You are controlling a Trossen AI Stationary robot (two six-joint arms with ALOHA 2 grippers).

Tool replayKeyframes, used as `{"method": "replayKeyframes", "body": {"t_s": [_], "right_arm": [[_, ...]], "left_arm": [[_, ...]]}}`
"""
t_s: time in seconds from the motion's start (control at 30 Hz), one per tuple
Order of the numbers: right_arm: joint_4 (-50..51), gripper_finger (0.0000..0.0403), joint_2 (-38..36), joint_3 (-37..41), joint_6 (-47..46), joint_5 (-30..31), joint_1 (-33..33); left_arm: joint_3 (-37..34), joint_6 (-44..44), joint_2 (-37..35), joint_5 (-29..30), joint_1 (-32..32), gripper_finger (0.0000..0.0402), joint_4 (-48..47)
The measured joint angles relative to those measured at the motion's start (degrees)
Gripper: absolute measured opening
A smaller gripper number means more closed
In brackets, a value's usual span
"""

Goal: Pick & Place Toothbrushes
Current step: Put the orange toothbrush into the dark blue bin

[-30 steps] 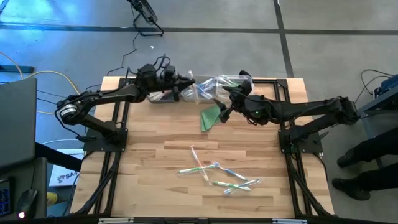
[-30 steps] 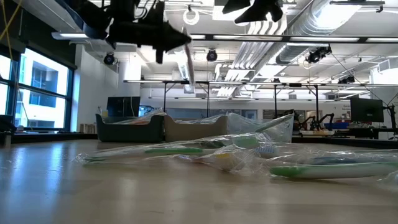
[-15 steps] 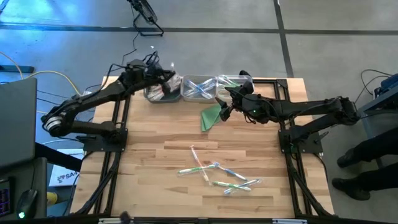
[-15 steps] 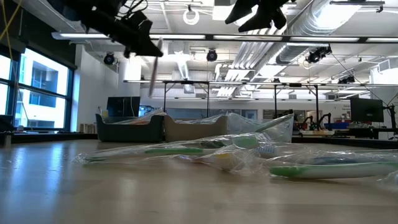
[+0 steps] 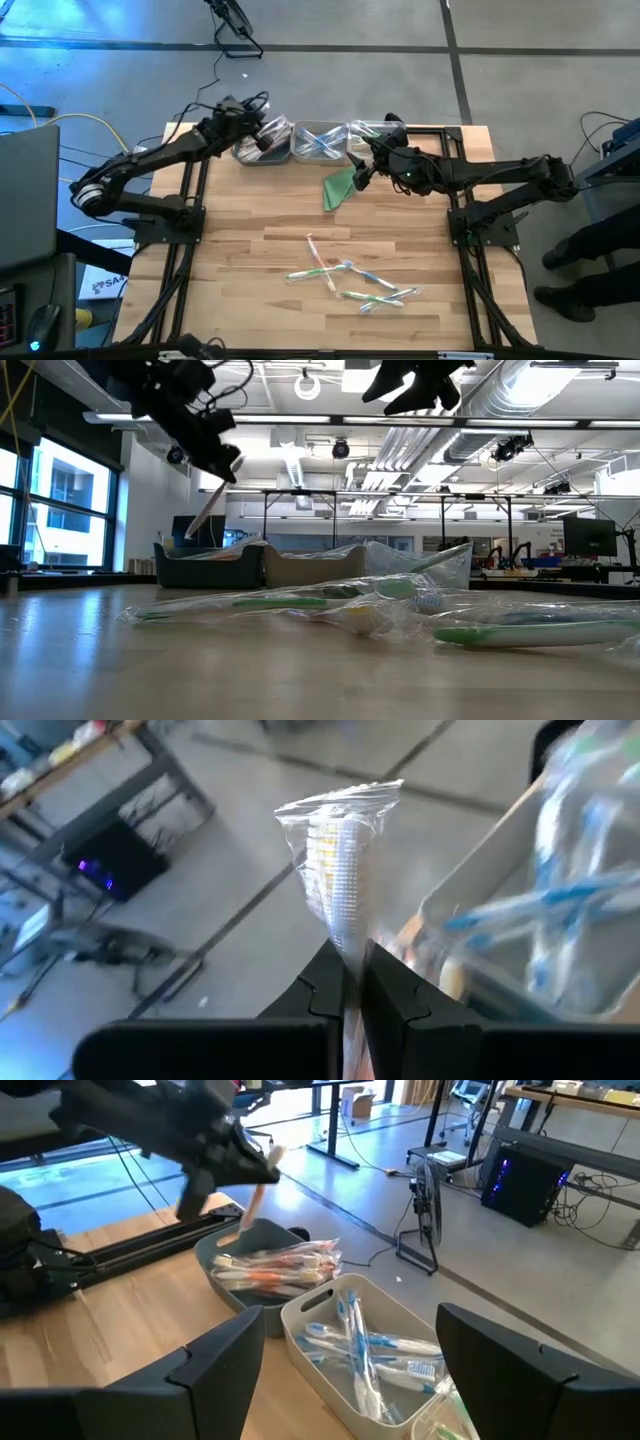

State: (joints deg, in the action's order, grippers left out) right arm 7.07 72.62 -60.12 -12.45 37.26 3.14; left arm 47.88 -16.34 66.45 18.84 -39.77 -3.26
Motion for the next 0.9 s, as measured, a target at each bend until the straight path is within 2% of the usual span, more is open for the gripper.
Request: {"method": "replayKeyframes", "body": {"t_s": [0.13,0.5,0.77,0.9], "right_arm": [[0.01,0.0286,0.01,0.00,-0.01,-0.01,-0.02],[0.04,0.0286,0.02,0.00,-0.01,-0.10,-0.02],[0.04,0.0286,0.02,0.00,-0.02,-0.28,-0.02],[0.04,0.0286,0.02,0.00,0.00,-0.31,-0.02]], "left_arm": [[-0.02,-1.62,3.68,2.31,-0.02,0.0009,-0.34],[0.00,-2.92,13.95,3.31,-0.02,0.0009,0.39],[0.00,-2.87,17.14,4.68,-0.02,0.0009,0.19],[0.00,-2.73,17.14,4.71,0.02,0.0033,0.22]]}}
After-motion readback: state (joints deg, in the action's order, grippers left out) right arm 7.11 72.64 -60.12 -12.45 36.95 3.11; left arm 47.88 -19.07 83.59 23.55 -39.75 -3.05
